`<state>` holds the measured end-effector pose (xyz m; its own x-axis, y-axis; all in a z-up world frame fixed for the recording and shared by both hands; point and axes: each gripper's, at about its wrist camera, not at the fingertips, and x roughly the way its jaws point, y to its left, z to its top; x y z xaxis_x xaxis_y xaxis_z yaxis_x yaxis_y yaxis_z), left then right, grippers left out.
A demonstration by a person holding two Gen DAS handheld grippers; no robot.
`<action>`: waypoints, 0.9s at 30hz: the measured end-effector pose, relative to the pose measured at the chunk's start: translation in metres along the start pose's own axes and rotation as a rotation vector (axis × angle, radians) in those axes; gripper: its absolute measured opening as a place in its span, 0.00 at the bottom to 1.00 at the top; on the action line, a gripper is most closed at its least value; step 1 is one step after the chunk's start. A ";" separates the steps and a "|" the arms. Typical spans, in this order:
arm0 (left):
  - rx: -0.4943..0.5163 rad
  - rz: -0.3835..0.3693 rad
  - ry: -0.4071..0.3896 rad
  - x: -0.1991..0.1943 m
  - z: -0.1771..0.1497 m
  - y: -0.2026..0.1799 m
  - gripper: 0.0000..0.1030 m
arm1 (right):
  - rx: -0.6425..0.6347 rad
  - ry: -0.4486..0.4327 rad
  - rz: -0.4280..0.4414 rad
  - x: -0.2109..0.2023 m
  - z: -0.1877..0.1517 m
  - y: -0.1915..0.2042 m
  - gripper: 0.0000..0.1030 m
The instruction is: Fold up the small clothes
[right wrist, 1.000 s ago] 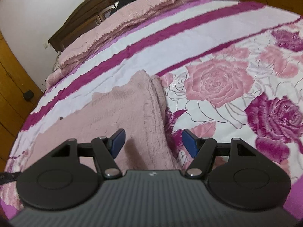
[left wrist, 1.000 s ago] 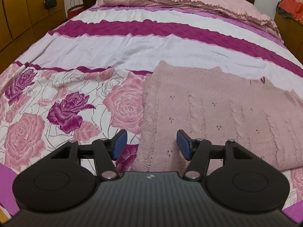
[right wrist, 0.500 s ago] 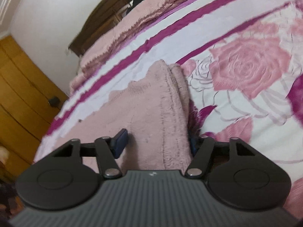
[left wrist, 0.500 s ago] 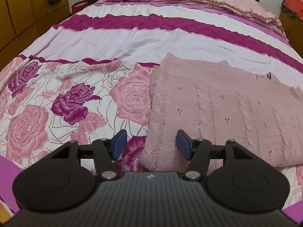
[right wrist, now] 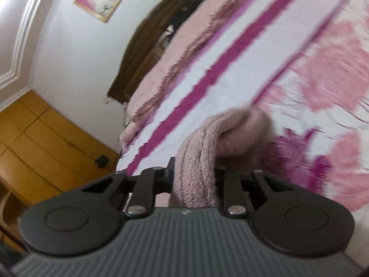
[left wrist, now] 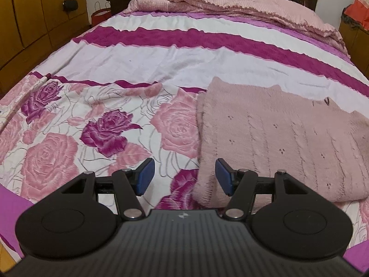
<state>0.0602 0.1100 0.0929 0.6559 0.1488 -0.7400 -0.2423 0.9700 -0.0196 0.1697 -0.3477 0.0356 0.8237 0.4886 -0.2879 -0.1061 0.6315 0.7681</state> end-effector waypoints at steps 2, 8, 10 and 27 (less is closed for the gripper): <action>0.000 0.002 -0.007 -0.003 0.000 0.005 0.64 | -0.046 0.007 0.014 0.007 0.000 0.022 0.23; -0.034 0.011 -0.037 -0.012 0.001 0.027 0.64 | -0.156 0.051 0.061 0.032 -0.004 0.092 0.23; -0.049 0.015 -0.048 -0.016 0.001 0.036 0.64 | -0.202 0.073 0.069 0.043 -0.009 0.118 0.23; -0.173 0.057 -0.049 -0.021 -0.019 0.104 0.64 | -0.689 0.453 -0.040 0.177 -0.168 0.209 0.27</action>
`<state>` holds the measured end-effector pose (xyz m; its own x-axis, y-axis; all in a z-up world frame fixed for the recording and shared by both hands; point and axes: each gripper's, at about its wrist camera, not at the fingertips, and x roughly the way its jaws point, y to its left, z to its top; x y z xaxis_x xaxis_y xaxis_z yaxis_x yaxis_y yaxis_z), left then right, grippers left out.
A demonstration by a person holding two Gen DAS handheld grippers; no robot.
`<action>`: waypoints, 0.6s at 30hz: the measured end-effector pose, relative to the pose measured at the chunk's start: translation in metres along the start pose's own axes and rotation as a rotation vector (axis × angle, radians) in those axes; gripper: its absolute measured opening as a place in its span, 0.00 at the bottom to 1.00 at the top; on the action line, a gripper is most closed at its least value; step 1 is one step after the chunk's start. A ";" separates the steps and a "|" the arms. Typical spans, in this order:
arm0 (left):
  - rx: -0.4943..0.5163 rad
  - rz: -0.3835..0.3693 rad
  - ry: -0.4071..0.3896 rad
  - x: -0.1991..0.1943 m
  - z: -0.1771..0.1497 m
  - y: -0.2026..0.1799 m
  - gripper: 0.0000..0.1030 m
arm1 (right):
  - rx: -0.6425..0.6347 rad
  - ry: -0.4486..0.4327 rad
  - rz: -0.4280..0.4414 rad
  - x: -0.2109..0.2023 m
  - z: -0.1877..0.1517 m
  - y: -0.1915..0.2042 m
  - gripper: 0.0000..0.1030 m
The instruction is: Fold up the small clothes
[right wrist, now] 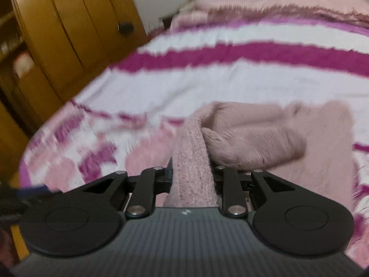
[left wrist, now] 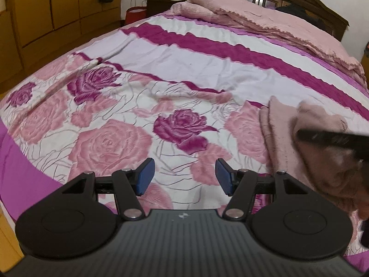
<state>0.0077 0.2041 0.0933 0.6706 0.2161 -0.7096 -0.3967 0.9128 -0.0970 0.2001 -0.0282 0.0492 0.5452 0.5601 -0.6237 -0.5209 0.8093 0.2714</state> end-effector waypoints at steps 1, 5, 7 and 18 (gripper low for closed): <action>-0.004 0.000 0.001 0.001 0.000 0.002 0.64 | -0.009 -0.012 -0.010 0.000 0.000 0.006 0.29; -0.008 -0.002 0.002 0.003 -0.001 0.007 0.64 | -0.004 -0.020 0.033 -0.013 0.002 0.012 0.50; -0.008 -0.008 -0.001 0.004 0.001 0.006 0.64 | 0.003 -0.038 0.062 -0.022 0.001 0.015 0.52; 0.069 -0.107 -0.043 -0.003 0.017 -0.036 0.64 | 0.080 -0.153 0.119 -0.084 -0.015 -0.015 0.52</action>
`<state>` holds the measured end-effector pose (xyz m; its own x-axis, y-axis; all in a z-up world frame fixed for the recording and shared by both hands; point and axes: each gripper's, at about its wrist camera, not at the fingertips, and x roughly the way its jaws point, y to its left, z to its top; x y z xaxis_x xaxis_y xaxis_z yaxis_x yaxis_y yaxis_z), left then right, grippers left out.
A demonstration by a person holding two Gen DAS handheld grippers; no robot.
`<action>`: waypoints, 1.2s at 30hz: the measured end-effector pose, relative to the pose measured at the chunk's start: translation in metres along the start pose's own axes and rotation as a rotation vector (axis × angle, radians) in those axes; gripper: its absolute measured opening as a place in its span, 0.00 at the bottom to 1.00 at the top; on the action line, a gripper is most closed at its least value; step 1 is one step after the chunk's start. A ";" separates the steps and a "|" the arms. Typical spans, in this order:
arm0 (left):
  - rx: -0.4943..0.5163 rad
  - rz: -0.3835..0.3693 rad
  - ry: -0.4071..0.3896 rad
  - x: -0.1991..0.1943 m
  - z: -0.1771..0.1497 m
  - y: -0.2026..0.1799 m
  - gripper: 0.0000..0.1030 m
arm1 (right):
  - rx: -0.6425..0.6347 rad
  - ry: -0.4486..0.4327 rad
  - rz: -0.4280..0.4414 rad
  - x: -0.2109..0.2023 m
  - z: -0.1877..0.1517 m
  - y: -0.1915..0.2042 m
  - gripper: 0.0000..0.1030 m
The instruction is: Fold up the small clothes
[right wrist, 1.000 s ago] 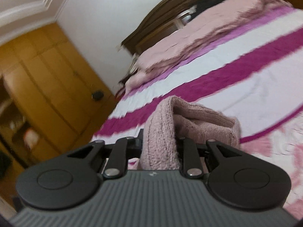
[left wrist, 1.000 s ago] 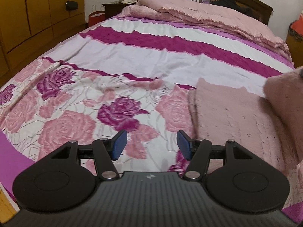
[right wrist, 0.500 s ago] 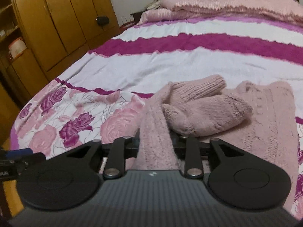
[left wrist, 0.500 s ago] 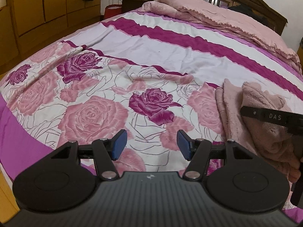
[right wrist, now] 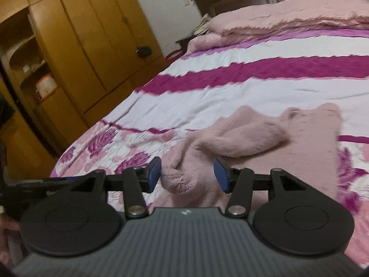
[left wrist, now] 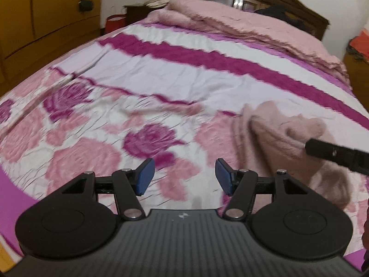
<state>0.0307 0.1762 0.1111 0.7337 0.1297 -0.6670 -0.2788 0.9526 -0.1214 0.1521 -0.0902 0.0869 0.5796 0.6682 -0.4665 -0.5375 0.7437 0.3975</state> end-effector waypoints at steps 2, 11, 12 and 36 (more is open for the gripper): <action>0.025 -0.028 -0.012 -0.001 0.006 -0.012 0.64 | 0.019 -0.024 -0.023 -0.012 -0.001 -0.010 0.52; 0.173 -0.178 -0.067 0.009 0.036 -0.078 0.64 | 0.136 -0.106 -0.140 -0.048 -0.004 -0.062 0.52; 0.196 -0.192 -0.061 0.015 0.038 -0.086 0.64 | 0.152 -0.103 -0.159 -0.048 -0.005 -0.068 0.53; 0.020 -0.109 0.010 0.139 0.055 -0.075 0.21 | 0.233 -0.073 -0.240 -0.033 -0.023 -0.100 0.53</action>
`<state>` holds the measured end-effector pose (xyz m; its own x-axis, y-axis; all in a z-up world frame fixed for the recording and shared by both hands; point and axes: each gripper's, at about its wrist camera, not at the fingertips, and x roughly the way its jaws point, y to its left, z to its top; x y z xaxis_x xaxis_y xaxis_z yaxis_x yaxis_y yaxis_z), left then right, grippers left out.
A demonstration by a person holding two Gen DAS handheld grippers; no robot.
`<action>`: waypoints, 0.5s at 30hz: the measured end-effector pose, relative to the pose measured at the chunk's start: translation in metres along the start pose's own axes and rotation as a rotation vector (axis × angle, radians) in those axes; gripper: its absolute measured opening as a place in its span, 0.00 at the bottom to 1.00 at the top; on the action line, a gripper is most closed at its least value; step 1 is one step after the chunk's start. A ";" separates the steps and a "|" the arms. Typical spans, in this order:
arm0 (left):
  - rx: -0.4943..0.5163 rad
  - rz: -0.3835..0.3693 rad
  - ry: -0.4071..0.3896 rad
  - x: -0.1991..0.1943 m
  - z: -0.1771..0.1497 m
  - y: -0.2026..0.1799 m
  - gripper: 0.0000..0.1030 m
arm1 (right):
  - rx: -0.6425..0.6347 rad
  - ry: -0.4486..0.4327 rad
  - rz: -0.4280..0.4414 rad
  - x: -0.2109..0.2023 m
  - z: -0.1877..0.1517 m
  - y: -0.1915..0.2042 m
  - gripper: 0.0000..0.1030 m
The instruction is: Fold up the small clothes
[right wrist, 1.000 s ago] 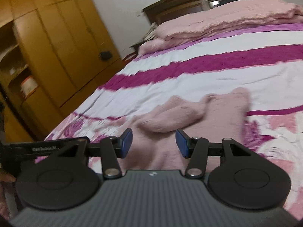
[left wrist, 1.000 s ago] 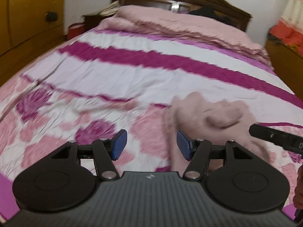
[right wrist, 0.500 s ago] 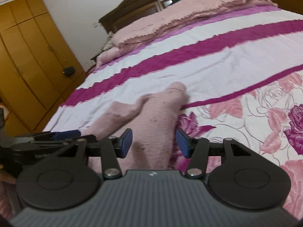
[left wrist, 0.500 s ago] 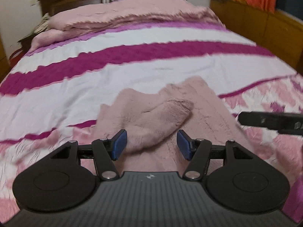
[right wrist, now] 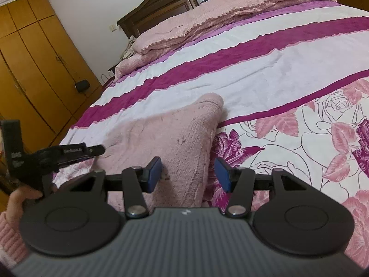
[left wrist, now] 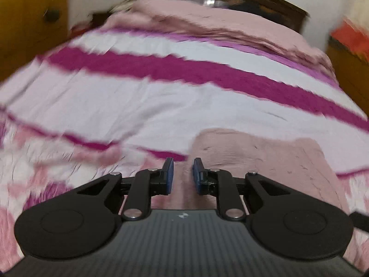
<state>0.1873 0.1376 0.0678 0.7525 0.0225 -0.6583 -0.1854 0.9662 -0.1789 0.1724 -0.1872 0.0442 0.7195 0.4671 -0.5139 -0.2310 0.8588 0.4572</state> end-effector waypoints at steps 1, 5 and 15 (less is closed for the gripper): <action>-0.029 -0.025 0.008 -0.001 0.000 0.006 0.21 | -0.005 -0.001 -0.001 -0.001 0.000 0.001 0.53; -0.092 -0.121 0.028 -0.018 -0.006 0.024 0.23 | -0.007 -0.003 0.003 -0.003 0.000 0.002 0.53; -0.189 -0.331 0.094 -0.068 -0.039 0.034 0.59 | -0.014 0.003 0.009 -0.008 -0.004 0.006 0.53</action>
<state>0.1048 0.1584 0.0778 0.7314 -0.3147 -0.6049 -0.0620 0.8528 -0.5186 0.1627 -0.1846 0.0480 0.7153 0.4752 -0.5124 -0.2464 0.8576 0.4514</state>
